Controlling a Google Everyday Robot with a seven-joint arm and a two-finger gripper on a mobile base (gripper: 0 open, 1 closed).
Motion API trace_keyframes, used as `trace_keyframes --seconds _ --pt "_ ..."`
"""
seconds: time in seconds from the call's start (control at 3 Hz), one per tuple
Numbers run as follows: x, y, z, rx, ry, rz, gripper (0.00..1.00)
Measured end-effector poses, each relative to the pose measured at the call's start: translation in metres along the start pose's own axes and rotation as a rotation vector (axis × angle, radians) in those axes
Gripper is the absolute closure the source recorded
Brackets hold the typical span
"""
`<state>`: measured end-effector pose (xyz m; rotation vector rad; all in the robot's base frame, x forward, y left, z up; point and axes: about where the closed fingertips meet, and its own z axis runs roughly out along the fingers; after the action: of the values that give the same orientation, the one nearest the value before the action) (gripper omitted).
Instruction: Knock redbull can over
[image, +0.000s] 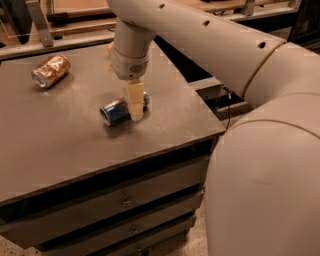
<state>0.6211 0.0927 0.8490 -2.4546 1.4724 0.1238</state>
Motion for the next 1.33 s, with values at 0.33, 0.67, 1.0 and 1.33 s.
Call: trace_keyframes --seconds 0.33,0.67,1.0,1.33 --pt "0.001 -0.001 -0.004 0.025 -0.016 0.013 0.0" --pt "0.015 -0.001 -0.025 0.111 -0.072 0.081 0.0" --pt "0.039 -0.001 -0.061 0.236 -0.135 0.2 0.0" --pt "0.046 -0.002 -0.067 0.261 -0.148 0.227 0.0"
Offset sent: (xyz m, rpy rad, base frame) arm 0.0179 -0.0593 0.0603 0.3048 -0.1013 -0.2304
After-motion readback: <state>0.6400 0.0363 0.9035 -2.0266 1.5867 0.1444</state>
